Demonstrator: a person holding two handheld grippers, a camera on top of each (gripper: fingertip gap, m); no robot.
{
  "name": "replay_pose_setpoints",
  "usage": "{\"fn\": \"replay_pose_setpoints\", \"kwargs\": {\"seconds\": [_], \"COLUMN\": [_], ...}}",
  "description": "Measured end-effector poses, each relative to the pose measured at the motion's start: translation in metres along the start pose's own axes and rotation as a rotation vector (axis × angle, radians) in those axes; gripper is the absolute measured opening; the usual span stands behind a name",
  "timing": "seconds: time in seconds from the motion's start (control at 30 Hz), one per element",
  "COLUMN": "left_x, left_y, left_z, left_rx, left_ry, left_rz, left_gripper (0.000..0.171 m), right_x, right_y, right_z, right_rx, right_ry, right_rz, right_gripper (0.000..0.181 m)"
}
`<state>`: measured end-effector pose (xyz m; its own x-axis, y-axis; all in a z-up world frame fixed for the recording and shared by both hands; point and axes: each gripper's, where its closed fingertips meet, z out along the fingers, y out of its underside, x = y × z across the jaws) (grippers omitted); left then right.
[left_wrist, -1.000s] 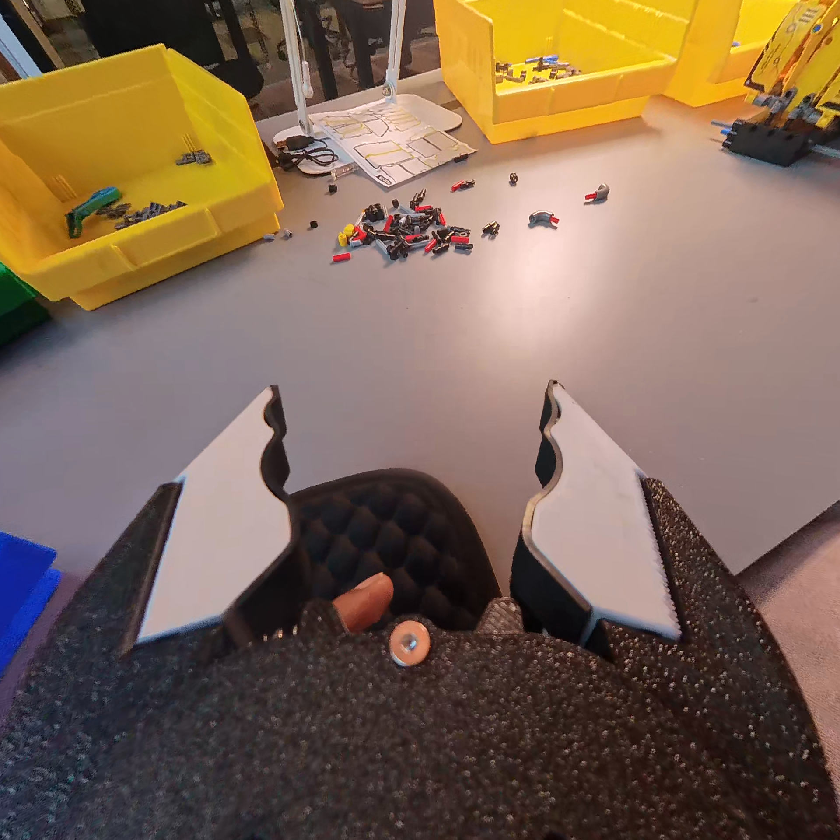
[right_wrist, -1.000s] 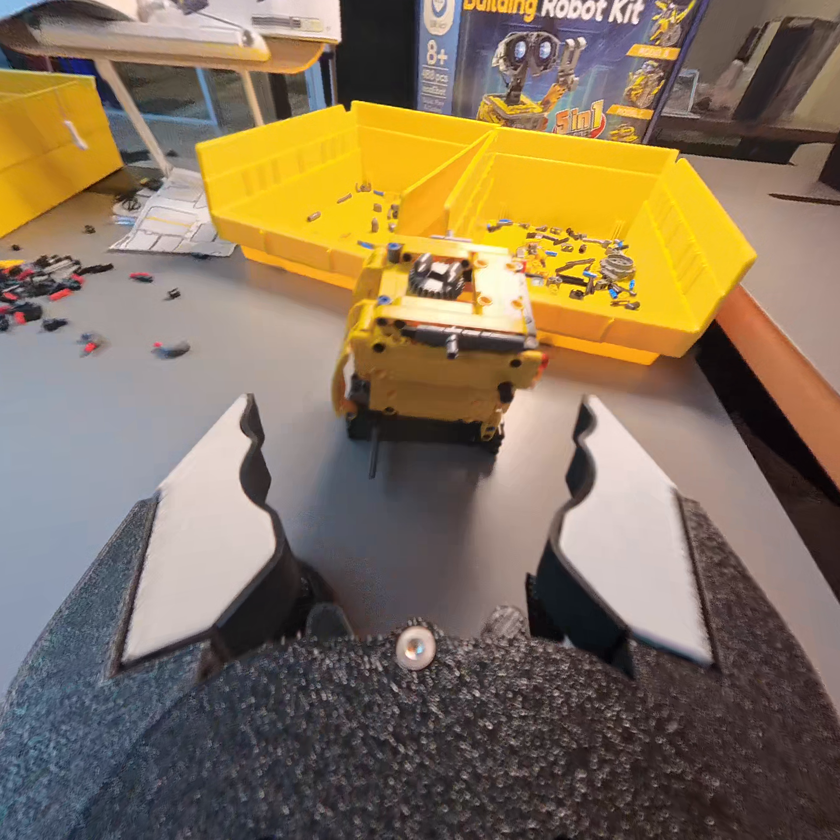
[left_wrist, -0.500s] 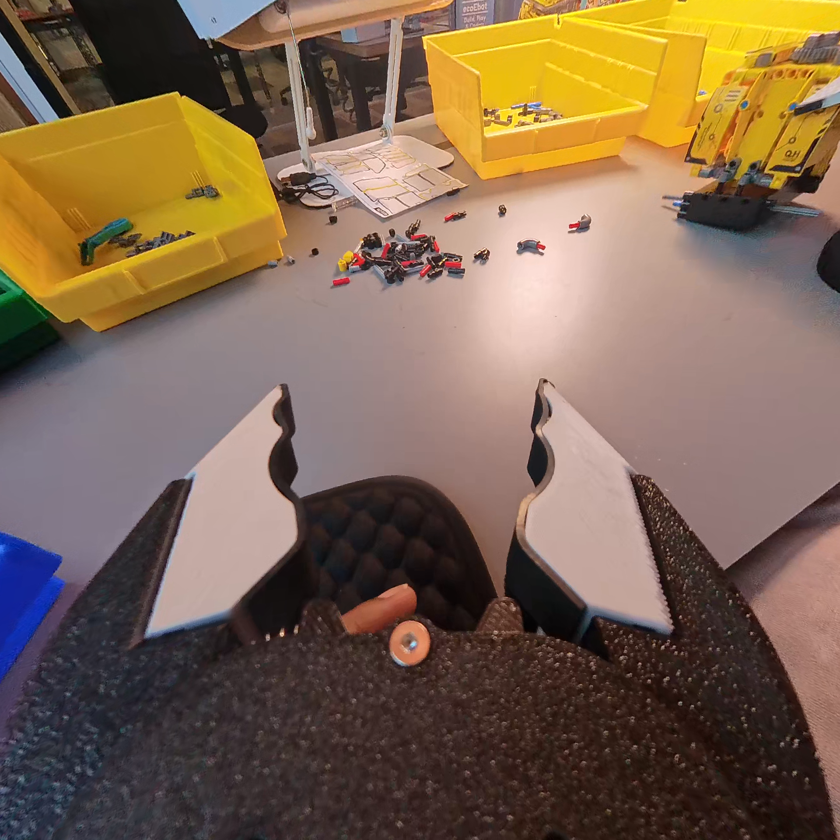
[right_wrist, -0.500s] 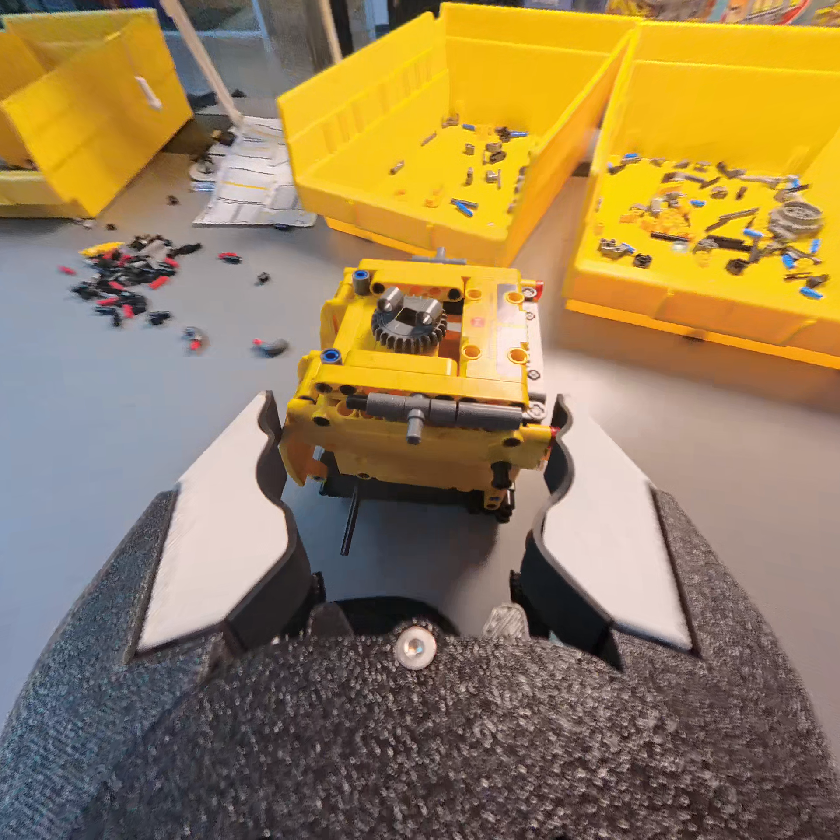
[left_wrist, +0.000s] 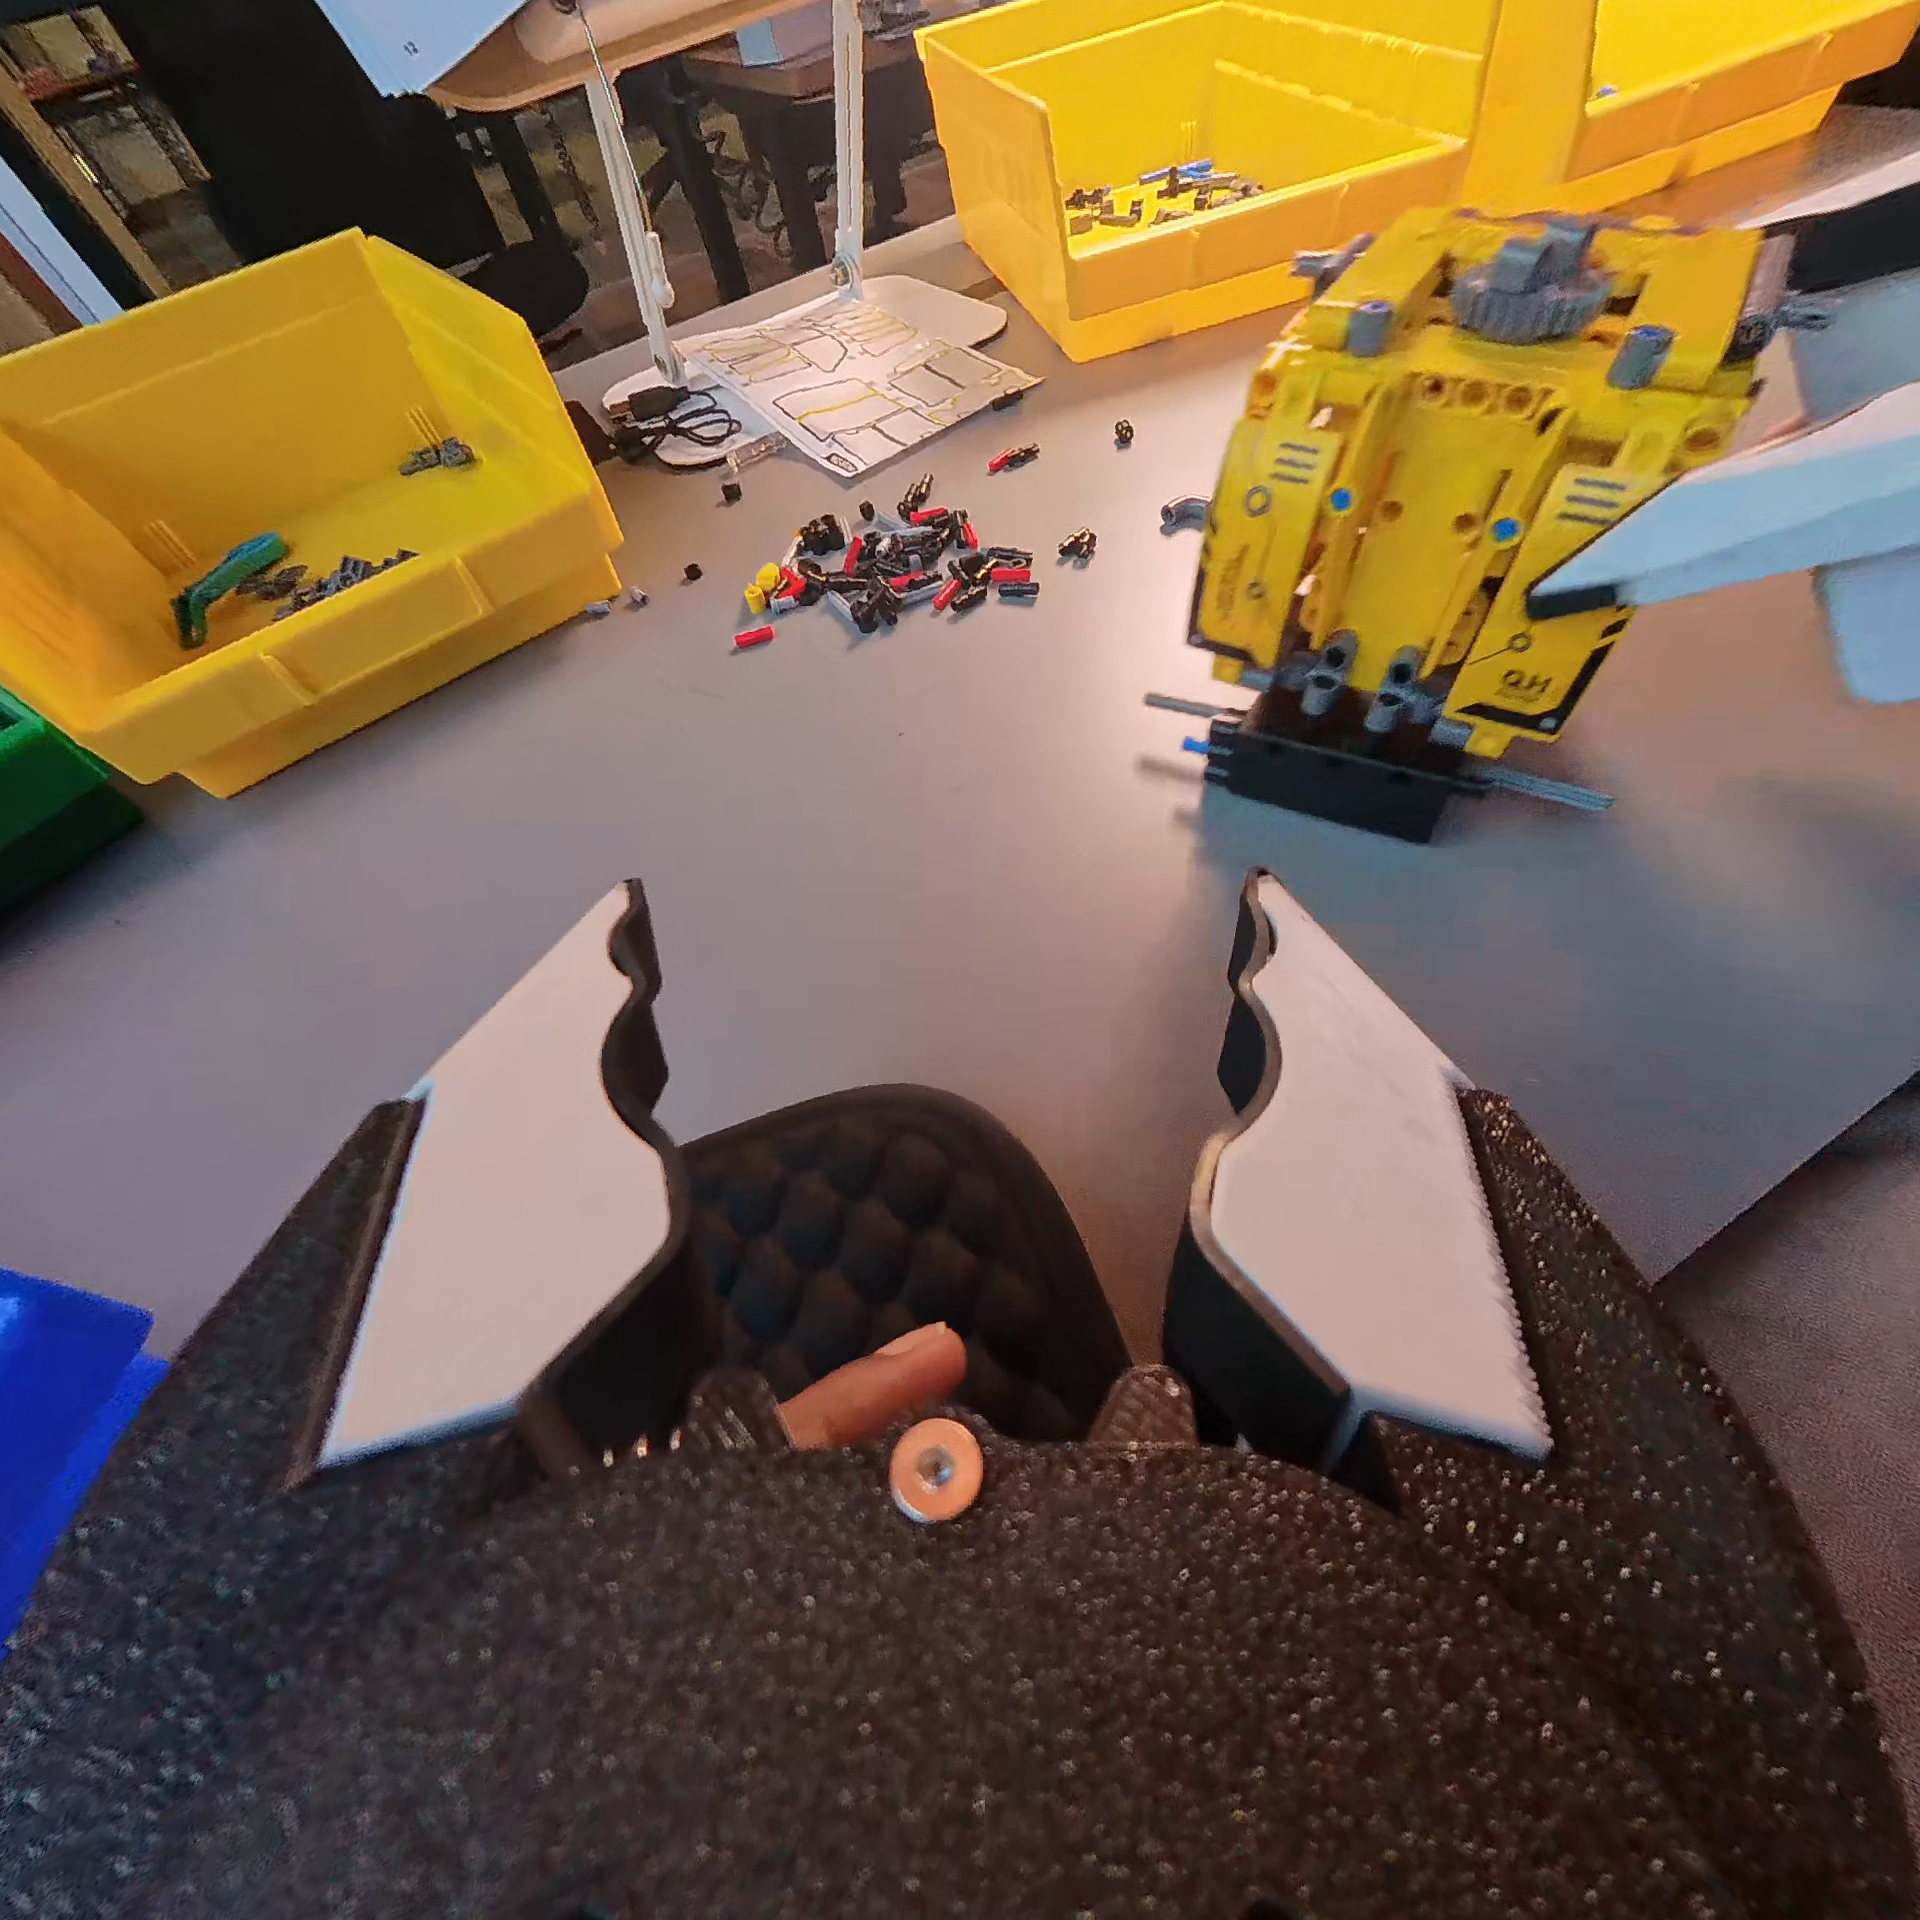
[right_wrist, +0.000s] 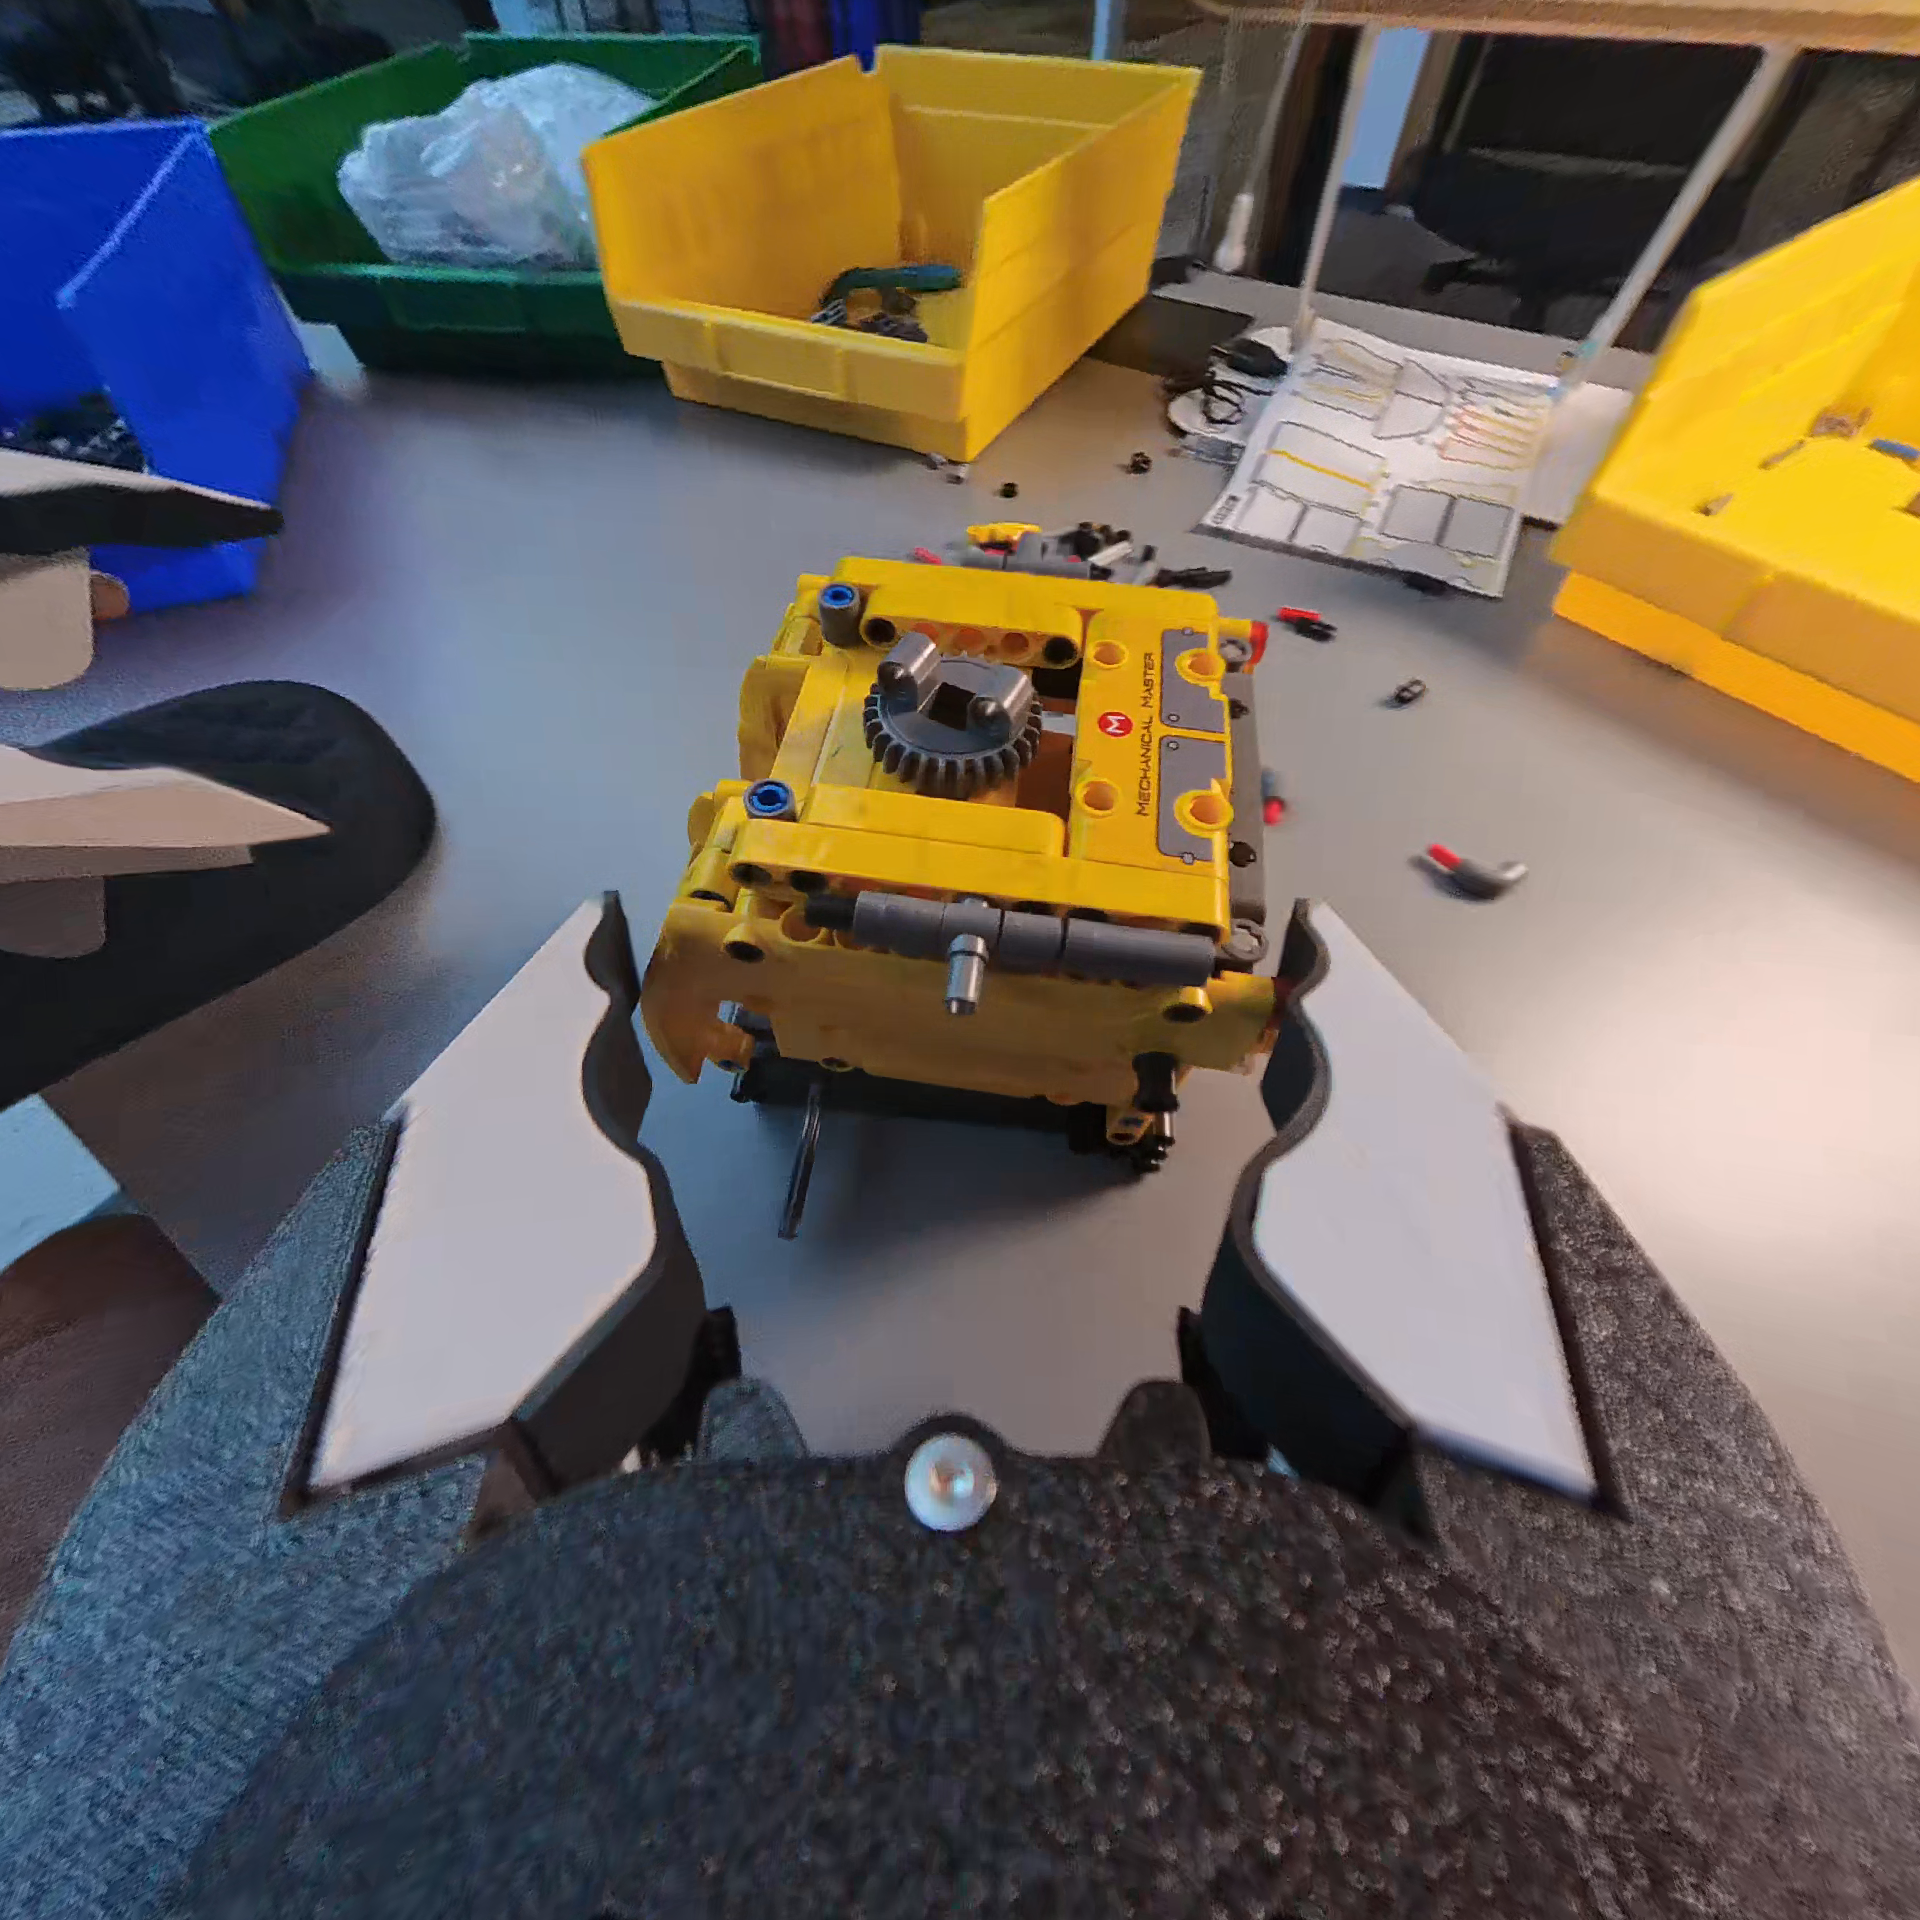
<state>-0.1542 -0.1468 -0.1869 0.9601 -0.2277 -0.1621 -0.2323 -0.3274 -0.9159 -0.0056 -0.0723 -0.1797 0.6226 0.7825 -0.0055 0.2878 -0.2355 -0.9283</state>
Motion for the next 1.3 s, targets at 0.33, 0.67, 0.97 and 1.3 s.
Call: {"fn": "replay_pose_setpoints", "kwargs": {"seconds": [0.33, 0.67, 0.97, 1.3], "left_x": [-0.003, -0.011, -0.022, -0.029], "left_y": [-0.004, 0.002, -0.015, -0.017], "left_z": [-0.004, 0.0, 0.005, 0.018], "left_rx": [0.033, 0.003, 0.044, 0.067], "left_ry": [0.009, 0.01, 0.009, 0.026], "left_rz": [-0.033, -0.112, -0.143, -0.164], "left_gripper": [0.107, 0.102, 0.099, 0.095], "right_x": [0.088, 0.127, 0.121, 0.124], "right_y": [-0.048, 0.039, 0.038, 0.023], "right_z": [-0.015, 0.05, 0.05, 0.058], "right_rx": [0.014, -0.272, -0.263, -0.191], "right_ry": [-0.002, 0.025, 0.053, 0.12], "right_rz": [-0.047, 0.052, -0.001, -0.023], "right_gripper": [0.083, 0.078, 0.067, 0.009]}}
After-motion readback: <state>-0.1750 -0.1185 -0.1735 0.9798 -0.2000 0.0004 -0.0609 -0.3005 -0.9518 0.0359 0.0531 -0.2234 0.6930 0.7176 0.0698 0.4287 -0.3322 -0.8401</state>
